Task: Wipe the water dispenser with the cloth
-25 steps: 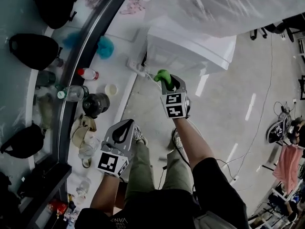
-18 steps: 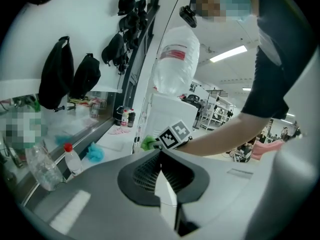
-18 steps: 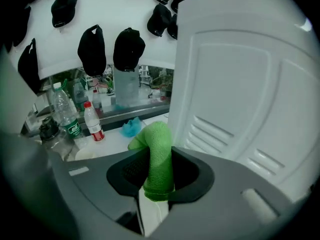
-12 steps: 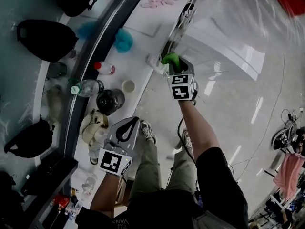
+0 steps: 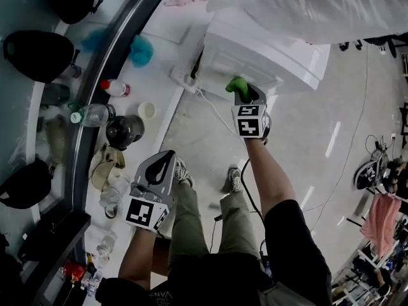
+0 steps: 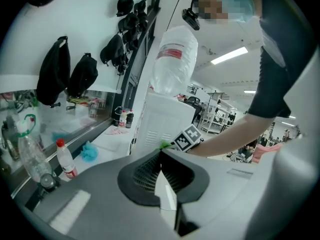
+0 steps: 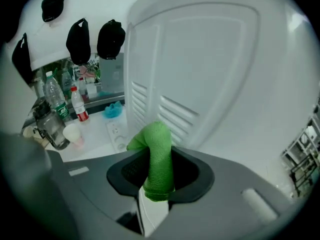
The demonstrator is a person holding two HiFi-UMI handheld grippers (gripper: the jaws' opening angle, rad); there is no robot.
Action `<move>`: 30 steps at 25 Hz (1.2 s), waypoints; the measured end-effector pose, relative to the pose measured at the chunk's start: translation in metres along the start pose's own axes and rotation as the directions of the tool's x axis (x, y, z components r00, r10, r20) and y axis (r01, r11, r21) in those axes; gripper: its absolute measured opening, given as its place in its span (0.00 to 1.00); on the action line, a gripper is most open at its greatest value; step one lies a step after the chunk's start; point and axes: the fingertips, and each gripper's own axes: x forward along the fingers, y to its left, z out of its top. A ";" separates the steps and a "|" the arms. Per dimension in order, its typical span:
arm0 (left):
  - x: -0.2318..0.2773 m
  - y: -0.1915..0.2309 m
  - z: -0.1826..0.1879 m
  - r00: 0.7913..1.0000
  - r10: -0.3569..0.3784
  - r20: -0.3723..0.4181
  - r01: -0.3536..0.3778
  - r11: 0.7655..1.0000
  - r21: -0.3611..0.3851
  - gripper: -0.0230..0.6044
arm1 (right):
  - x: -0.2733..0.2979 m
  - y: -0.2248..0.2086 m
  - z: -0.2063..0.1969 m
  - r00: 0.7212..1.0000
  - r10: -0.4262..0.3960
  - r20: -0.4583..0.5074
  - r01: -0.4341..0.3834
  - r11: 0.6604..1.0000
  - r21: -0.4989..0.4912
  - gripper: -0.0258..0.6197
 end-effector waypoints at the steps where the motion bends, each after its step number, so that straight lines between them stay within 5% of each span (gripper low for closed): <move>1: 0.003 -0.006 -0.001 1.000 -0.003 0.001 0.003 1.000 -0.001 0.04 | -0.004 -0.010 -0.008 1.000 -0.008 -0.007 0.008 1.000 0.004 0.22; 16: 0.034 -0.066 -0.030 0.998 0.023 0.053 -0.021 0.999 -0.034 0.04 | -0.048 -0.090 -0.083 0.997 -0.060 -0.045 0.061 0.998 0.029 0.22; 30: 0.033 -0.001 -0.062 0.999 0.025 0.038 -0.024 0.999 -0.041 0.04 | 0.000 0.037 -0.051 0.994 0.102 0.046 -0.103 0.995 0.020 0.22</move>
